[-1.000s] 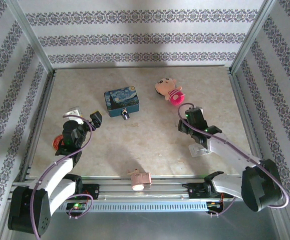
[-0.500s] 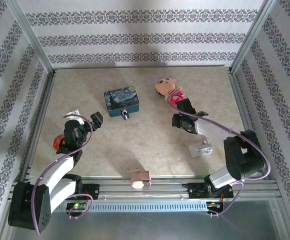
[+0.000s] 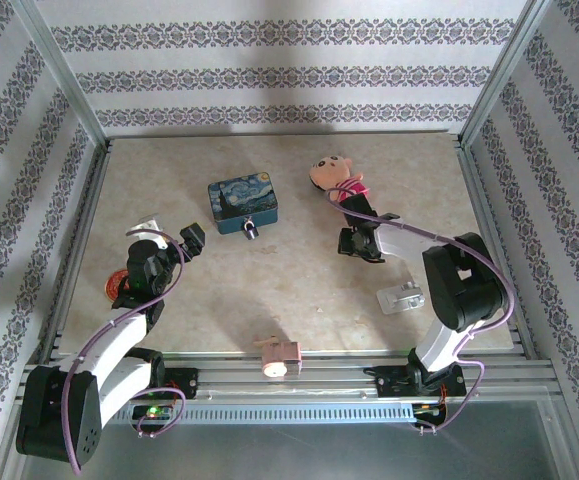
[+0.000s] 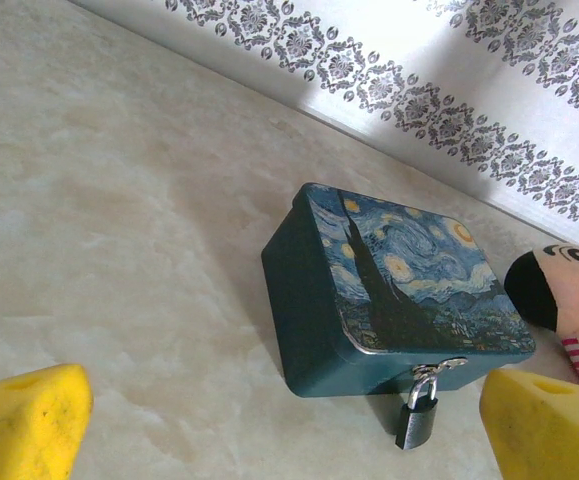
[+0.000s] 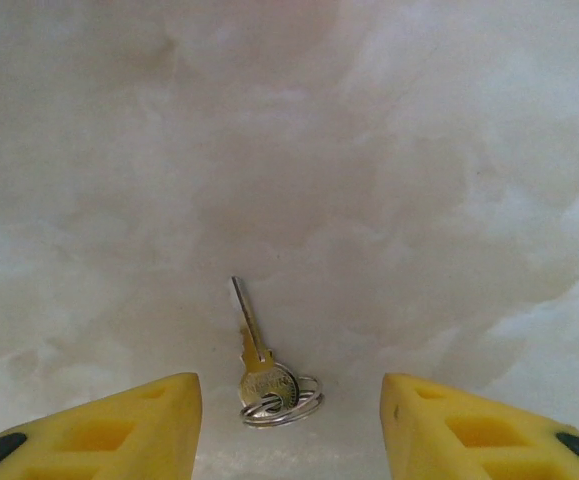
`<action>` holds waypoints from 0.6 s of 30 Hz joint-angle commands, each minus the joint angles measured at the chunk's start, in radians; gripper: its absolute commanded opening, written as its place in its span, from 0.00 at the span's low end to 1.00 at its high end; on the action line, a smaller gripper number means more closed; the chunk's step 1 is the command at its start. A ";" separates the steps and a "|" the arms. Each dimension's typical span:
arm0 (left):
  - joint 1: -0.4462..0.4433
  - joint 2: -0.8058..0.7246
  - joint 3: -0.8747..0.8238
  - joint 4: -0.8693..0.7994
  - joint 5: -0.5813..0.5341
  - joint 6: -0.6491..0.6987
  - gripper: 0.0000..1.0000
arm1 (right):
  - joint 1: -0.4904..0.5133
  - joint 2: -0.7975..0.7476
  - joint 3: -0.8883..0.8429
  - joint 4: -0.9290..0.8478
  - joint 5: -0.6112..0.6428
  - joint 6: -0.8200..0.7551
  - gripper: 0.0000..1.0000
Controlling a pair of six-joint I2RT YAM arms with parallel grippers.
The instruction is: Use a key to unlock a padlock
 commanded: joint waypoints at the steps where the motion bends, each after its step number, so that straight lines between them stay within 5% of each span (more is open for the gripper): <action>1: -0.010 -0.014 -0.001 -0.016 -0.008 0.002 0.99 | -0.005 0.010 0.016 -0.027 0.028 0.035 0.48; 18: -0.010 0.010 -0.001 0.007 -0.006 -0.001 0.99 | -0.038 -0.065 -0.051 -0.027 0.023 0.072 0.36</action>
